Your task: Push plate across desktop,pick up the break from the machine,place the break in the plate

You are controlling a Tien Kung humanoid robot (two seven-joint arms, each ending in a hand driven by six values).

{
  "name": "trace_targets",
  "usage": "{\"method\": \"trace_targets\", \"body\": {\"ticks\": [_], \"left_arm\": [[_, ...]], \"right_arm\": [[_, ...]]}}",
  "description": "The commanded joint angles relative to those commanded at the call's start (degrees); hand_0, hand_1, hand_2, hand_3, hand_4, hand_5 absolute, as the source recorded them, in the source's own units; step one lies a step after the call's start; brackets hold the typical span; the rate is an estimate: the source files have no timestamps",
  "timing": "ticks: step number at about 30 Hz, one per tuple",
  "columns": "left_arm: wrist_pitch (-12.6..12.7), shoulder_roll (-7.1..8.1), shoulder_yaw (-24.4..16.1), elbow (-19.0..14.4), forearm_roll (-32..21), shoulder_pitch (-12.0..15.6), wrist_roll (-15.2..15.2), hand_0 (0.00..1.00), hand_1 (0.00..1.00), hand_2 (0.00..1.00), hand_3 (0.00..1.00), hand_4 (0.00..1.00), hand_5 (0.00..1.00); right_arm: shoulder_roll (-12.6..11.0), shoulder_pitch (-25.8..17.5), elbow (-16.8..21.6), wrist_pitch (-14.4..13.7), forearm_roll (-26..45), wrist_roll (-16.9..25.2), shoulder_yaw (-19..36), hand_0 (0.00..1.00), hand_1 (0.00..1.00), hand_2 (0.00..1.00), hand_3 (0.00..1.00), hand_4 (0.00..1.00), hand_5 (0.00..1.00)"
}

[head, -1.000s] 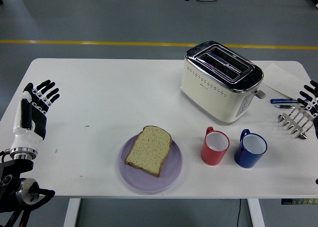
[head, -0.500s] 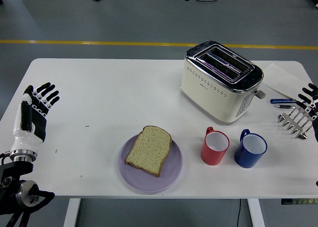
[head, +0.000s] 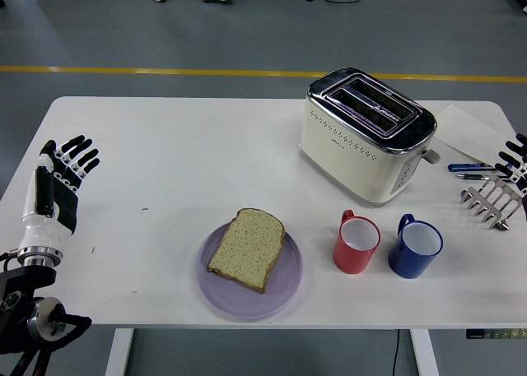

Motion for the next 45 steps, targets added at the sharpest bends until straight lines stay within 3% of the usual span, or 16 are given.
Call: {"method": "trace_targets", "body": {"ticks": [20,31,36,38,45], "left_arm": [[-0.19,0.22,0.30,0.16,-0.08,-0.41,0.24,0.751,0.734,0.752,0.646,0.525,0.998],[-2.04,0.76,-0.91,-0.32,1.15,0.89,1.87,0.752,0.736,0.754,0.646,0.530,0.998],[-5.15,1.11,-2.08,-1.56,2.10,1.36,4.31,0.753,0.743,0.759,0.656,0.533,0.998],[-7.59,1.44,-3.11,-2.36,1.75,1.33,6.19,0.753,0.743,0.759,0.656,0.533,0.998],[-12.01,1.97,-4.94,-3.89,1.36,-0.05,9.24,0.766,0.757,0.772,0.676,0.534,0.998]], "right_arm": [[0.45,0.38,-0.41,0.24,0.08,-0.39,-0.19,0.762,0.732,0.744,0.745,0.581,0.462],[0.77,-0.24,-1.18,0.60,0.15,-0.79,-0.52,0.763,0.732,0.743,0.744,0.578,0.458],[0.95,-0.63,-1.47,0.71,0.11,-0.87,-0.21,0.762,0.732,0.743,0.744,0.578,0.458],[1.00,-0.58,-1.59,0.84,0.04,-0.94,-0.14,0.762,0.732,0.743,0.744,0.578,0.458],[0.62,-0.12,-1.84,1.08,0.16,-1.16,0.21,0.762,0.732,0.742,0.743,0.577,0.457]]}}
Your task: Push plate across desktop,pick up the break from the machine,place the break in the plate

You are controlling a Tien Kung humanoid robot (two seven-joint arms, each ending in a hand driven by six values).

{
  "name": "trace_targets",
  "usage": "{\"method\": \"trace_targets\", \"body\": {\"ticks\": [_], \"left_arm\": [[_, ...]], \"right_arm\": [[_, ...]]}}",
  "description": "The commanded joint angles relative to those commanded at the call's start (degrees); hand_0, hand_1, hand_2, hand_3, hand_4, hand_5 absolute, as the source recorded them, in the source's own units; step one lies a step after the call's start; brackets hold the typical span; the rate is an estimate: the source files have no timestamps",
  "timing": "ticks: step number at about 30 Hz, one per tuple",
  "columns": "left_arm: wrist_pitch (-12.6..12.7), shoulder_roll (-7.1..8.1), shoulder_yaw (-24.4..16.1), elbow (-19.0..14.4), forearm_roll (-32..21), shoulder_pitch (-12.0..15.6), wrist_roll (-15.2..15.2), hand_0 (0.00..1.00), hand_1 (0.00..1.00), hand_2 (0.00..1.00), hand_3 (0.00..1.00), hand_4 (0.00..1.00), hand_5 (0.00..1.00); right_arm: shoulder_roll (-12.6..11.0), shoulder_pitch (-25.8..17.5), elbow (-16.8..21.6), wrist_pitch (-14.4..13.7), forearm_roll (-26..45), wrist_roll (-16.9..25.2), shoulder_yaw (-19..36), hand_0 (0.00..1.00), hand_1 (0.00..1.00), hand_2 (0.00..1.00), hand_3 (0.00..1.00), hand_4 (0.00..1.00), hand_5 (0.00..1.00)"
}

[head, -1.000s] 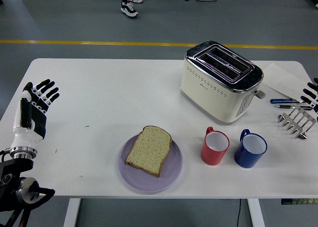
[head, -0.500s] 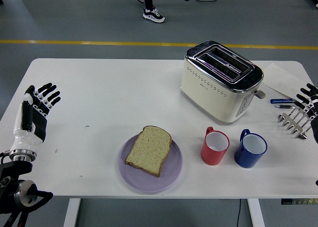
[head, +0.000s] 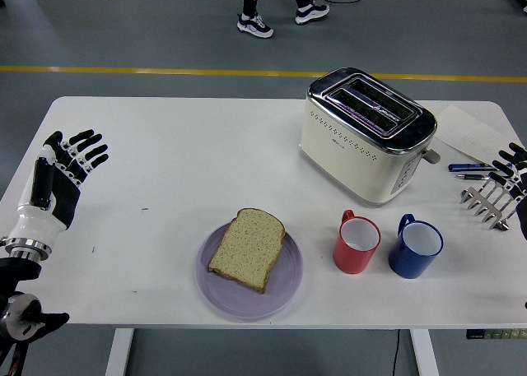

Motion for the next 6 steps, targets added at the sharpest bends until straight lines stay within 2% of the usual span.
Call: {"method": "trace_targets", "body": {"ticks": [6], "left_arm": [[-2.55,0.07,-1.32,-0.66,1.10,-0.39,1.78,0.772,0.772,0.786,0.697,0.540,0.998]], "right_arm": [[-0.11,0.35,-0.27,0.08,-0.20,-0.06,0.16,0.762,0.732,0.742,0.743,0.575,0.456]]}}
